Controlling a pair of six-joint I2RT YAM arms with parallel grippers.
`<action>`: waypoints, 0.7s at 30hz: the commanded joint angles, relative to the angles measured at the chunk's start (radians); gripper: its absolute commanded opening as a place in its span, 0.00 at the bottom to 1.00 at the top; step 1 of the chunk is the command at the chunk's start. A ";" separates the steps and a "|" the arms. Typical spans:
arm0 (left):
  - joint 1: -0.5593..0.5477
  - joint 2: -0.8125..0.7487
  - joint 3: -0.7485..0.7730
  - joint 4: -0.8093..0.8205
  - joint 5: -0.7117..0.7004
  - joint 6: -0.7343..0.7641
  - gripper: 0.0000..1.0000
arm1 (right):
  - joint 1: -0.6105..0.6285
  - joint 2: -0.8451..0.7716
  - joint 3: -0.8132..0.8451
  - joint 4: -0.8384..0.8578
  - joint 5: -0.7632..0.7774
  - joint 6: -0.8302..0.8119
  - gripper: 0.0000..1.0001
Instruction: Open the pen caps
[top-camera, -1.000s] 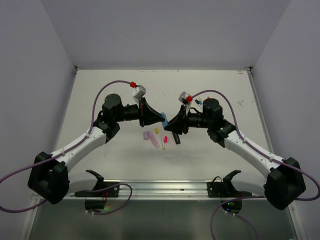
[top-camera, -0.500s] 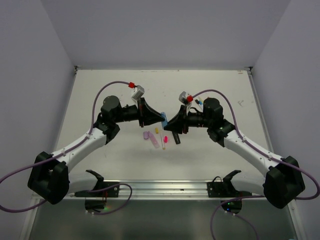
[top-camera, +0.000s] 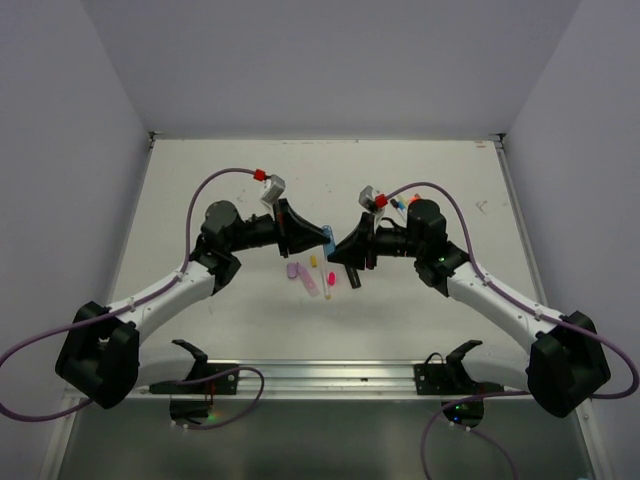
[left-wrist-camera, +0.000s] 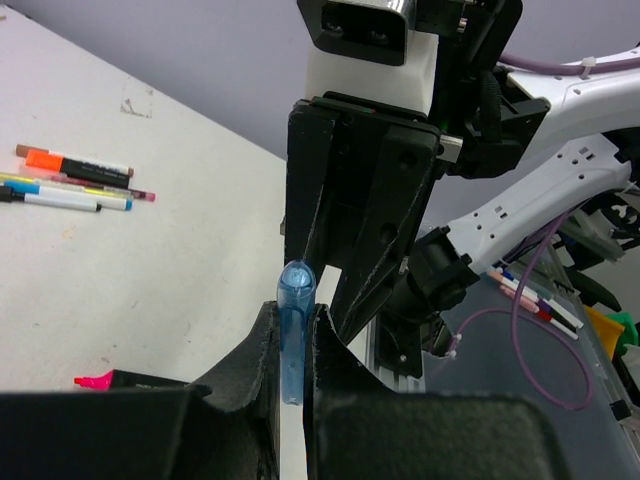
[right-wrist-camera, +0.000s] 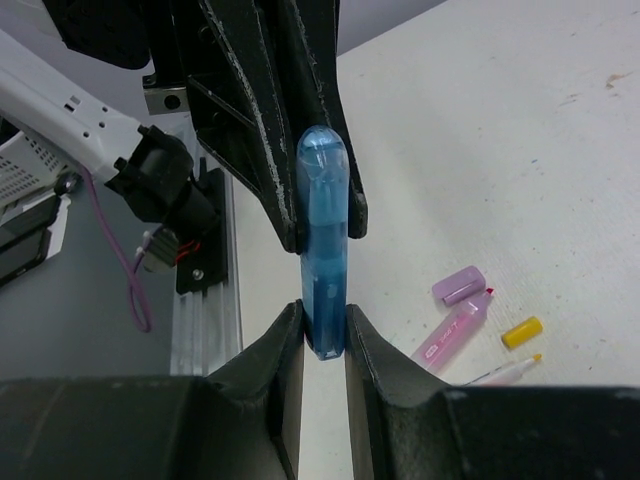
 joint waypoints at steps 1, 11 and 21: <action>0.012 -0.039 0.061 0.345 -0.184 0.009 0.00 | 0.042 0.031 -0.067 -0.166 -0.105 -0.003 0.00; 0.026 -0.013 0.077 0.483 -0.199 0.021 0.00 | 0.050 0.051 -0.103 -0.155 -0.144 0.018 0.00; 0.029 0.007 0.046 0.293 -0.253 0.001 0.16 | 0.050 -0.030 -0.086 -0.161 -0.072 0.014 0.00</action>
